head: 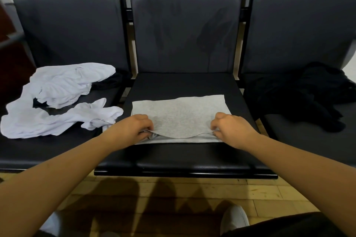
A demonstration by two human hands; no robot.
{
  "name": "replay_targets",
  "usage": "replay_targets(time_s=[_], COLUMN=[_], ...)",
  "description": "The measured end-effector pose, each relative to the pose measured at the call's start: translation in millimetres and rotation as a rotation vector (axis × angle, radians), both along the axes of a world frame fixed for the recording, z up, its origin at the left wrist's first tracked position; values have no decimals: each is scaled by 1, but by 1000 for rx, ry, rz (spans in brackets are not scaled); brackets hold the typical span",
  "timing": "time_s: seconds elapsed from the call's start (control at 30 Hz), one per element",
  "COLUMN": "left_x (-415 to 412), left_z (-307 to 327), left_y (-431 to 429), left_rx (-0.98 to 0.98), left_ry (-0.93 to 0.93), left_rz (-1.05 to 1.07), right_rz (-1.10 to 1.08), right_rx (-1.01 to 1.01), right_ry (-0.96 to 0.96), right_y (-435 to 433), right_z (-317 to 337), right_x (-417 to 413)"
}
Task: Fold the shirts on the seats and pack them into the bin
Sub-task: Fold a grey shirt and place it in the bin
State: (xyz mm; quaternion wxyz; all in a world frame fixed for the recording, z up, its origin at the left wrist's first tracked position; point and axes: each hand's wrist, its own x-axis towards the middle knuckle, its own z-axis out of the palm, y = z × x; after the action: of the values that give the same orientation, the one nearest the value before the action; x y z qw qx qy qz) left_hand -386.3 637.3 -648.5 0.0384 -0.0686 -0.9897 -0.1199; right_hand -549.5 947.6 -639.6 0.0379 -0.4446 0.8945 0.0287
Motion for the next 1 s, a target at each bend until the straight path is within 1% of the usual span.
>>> replay_targets(time_s=[0.07, 0.1, 0.2, 0.3, 0.37, 0.47, 0.53, 0.63, 0.7, 0.73, 0.87, 0.93, 1.0], left_x=[5, 8, 14, 18, 20, 23, 25, 31, 33, 34, 33, 31, 31], left_z=[1, 1, 2, 3, 2, 0, 2, 3, 1, -1, -8, -7, -3], left_y=[-4, -7, -15, -20, -20, -17, -14, -14, -19, -24, -37, -37, -34], left_rx=[33, 48, 97, 95, 30, -43, -30, 44, 37, 17, -47, -51, -22], left_ry=[16, 30, 91, 89, 40, -44, -82, -104, -145, -134, -78, -133, -243], left_rz=[4, 5, -2, -39, -83, -109, -88, -36, 6, 9, -6, 4, 25], right_rz=[18, 34, 115, 251, 305, 282, 241, 173, 133, 108, 34, 46, 74], right_rx=[-52, -110, -290, -289, -238, -151, -139, -136, -161, -178, -142, -158, -167], right_ry=[52, 89, 271, 402, 399, 366, 296, 134, 92, 82, 136, 220, 289], right_y=[6, 9, 16, 19, 19, 19, 19, 18, 18, 17, 17, 19, 20], right_z=[-5, -7, -7, -3, -7, -19, -22, -22, -26, -28, -35, -32, -27], right_x=[-1, -1, -1, 5, 8, 12, 14, 15, 13, 13, 18, 20, 24])
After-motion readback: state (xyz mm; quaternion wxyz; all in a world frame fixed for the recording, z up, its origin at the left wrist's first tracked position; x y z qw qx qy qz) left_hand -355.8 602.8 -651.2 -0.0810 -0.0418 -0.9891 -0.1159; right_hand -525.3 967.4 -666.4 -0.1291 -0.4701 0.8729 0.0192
